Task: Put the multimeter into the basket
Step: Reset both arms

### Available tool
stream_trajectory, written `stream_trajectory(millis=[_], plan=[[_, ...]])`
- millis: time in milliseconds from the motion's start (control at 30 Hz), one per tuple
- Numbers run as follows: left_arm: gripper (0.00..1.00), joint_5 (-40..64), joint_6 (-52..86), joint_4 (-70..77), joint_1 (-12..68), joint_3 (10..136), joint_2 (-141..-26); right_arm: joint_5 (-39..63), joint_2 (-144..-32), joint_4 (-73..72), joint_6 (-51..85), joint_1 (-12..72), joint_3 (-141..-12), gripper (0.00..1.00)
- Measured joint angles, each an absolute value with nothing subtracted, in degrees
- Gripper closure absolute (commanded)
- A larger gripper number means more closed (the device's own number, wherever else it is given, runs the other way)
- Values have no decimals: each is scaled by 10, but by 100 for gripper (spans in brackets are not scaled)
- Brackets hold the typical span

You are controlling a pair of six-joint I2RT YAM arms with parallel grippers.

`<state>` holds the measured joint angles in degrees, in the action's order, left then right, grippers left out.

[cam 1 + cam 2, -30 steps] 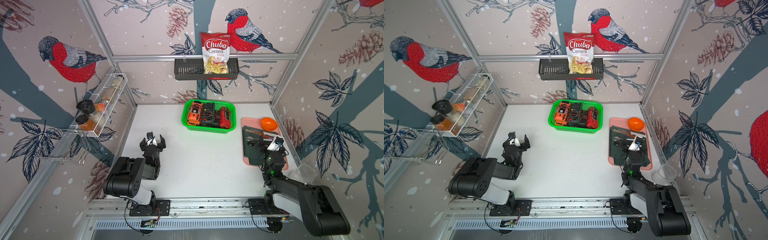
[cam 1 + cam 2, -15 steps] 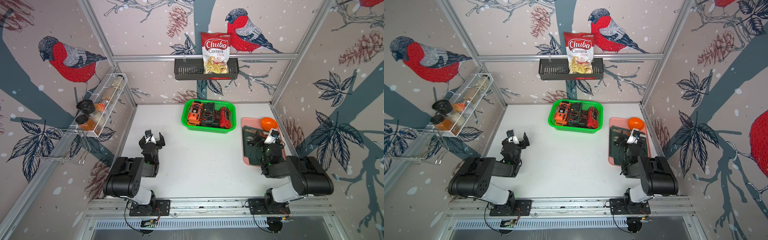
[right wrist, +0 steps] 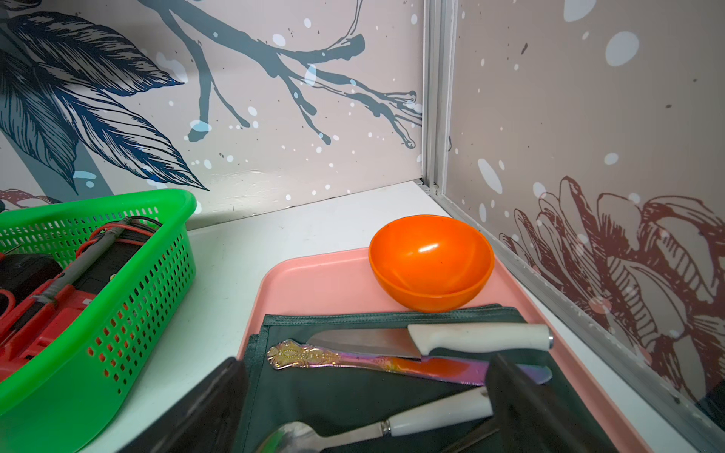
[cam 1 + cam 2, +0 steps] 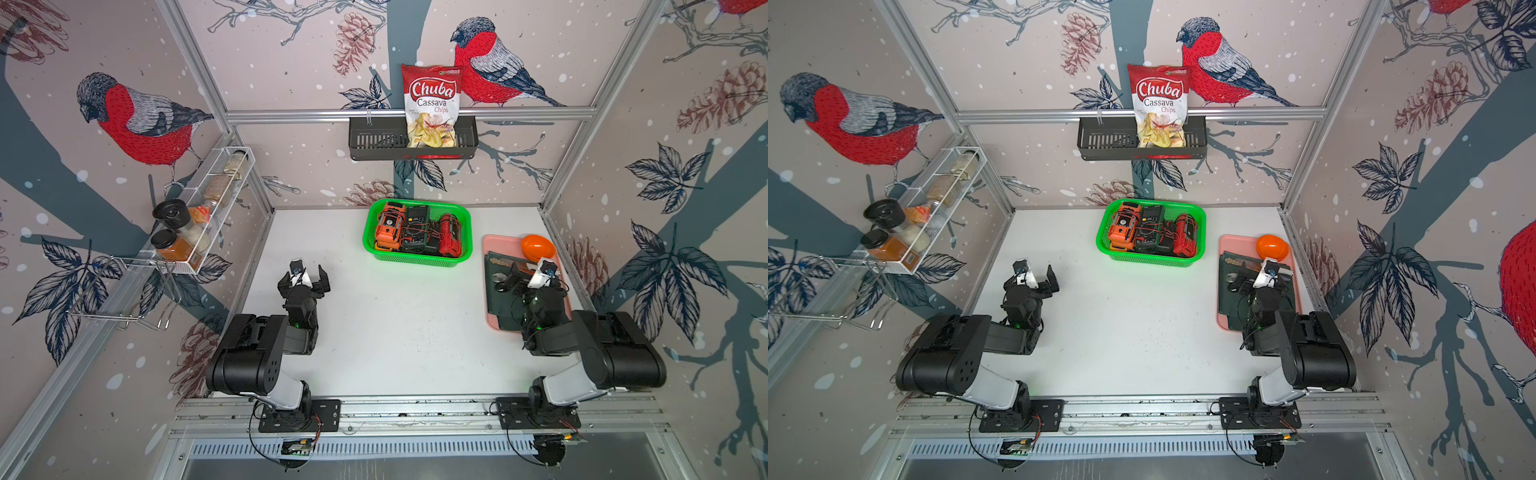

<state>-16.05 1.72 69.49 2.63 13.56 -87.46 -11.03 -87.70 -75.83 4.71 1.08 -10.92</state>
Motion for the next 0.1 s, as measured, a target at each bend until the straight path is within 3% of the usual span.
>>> stream_trajectory(millis=[100], plan=[[1,-161,17,695,26,136,-875,-110,-877,-758,47,11,-109,1]])
